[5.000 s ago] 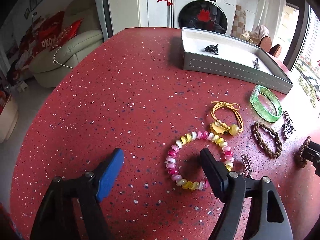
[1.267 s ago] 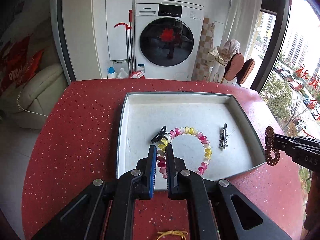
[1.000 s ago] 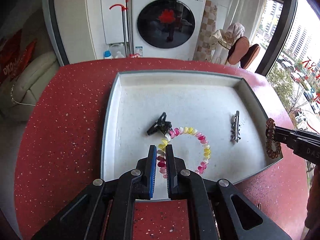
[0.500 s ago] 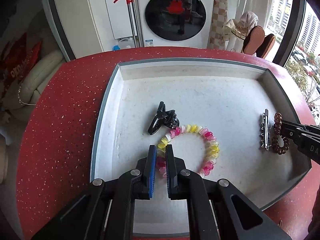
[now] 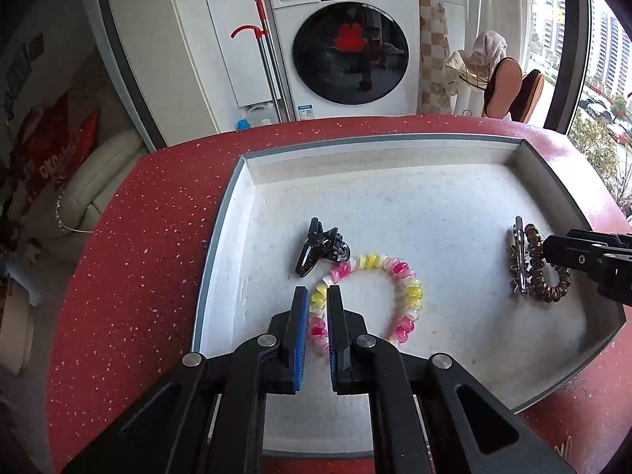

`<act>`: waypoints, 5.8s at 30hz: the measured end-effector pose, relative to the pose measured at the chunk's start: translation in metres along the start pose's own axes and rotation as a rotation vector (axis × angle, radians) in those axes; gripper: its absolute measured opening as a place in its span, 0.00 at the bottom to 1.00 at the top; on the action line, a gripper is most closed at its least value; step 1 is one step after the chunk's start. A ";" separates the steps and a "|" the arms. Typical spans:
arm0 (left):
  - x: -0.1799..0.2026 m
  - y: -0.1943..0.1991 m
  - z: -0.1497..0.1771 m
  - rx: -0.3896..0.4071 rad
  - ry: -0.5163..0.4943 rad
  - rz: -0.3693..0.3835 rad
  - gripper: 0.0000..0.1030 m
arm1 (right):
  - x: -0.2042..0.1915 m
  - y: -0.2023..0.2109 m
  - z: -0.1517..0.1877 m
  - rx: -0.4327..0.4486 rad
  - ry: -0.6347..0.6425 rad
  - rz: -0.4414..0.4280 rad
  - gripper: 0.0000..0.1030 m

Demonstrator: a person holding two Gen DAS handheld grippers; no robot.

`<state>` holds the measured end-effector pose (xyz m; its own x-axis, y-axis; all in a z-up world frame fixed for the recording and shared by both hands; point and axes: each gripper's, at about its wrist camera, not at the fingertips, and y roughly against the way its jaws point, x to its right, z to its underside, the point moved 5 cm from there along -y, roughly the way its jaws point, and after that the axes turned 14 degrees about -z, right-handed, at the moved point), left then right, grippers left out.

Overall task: Organize jewelry
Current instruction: 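Carry the bracelet and coil into the tray and open both tools, then withdraw both open tools from the tray back over the remaining jewelry, then grasp the white bunny-ear hair clip with the right tool while the left tool grasps the silver brooch, then carry the bunny clip and brooch into the white tray and open both tools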

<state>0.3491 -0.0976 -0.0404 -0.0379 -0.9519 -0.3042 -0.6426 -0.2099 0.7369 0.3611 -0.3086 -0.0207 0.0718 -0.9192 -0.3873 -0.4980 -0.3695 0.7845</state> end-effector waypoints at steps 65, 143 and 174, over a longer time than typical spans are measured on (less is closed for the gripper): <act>-0.051 0.126 0.194 -0.033 0.075 0.075 1.00 | -0.031 0.074 0.196 -0.068 0.042 0.034 0.86; -0.055 0.132 0.191 -0.033 0.069 0.179 0.21 | -0.042 0.095 0.177 0.058 0.064 -0.050 0.09; -0.058 0.136 0.105 0.059 0.110 0.205 0.21 | -0.056 0.097 0.107 0.111 0.090 -0.109 0.09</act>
<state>0.1831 -0.0479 0.0139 -0.0902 -0.9925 -0.0819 -0.6740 0.0003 0.7387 0.2159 -0.2788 0.0251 0.2053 -0.8847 -0.4185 -0.5753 -0.4550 0.6797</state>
